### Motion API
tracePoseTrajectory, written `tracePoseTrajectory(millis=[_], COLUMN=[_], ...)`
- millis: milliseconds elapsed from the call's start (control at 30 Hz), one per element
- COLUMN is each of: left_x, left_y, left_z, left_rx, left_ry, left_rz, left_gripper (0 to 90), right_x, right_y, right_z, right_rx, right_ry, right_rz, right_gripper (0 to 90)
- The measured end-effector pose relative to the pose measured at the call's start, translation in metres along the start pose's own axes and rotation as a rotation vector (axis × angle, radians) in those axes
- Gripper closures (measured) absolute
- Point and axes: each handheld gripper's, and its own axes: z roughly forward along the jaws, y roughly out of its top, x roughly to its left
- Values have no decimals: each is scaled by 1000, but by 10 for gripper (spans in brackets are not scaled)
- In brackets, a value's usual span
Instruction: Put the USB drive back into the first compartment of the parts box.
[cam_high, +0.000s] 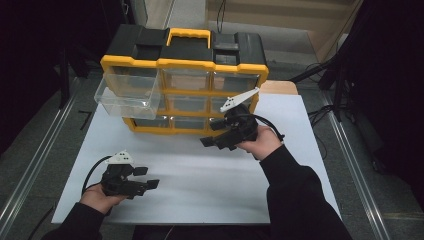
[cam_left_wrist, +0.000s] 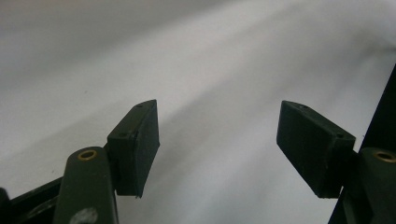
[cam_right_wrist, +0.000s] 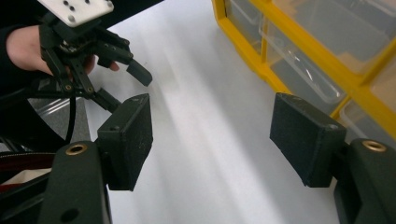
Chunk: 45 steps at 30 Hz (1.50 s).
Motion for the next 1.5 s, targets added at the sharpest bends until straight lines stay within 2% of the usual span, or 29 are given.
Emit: tracePoseTrajectory(millis=[667,933,1300,1500], left_x=[-1,-1,-2,-2], left_y=[1,1,1,1], left_z=[0,-1,-2,-2], left_rx=[-6,-4,-1,-2], left_ry=[-1,-2,-2,-1], left_rz=[-1,-2,4,4], left_gripper=[310,310,310,310], right_x=[-7,-11,-19,-19], right_y=[-44,-58,-95,-111], right_z=[21,23,19,14], right_rx=[-3,-11,-5,-13], right_ry=[-23,-52,-87,-105], right_rz=[23,58,129,156], right_gripper=[273,269,269,268])
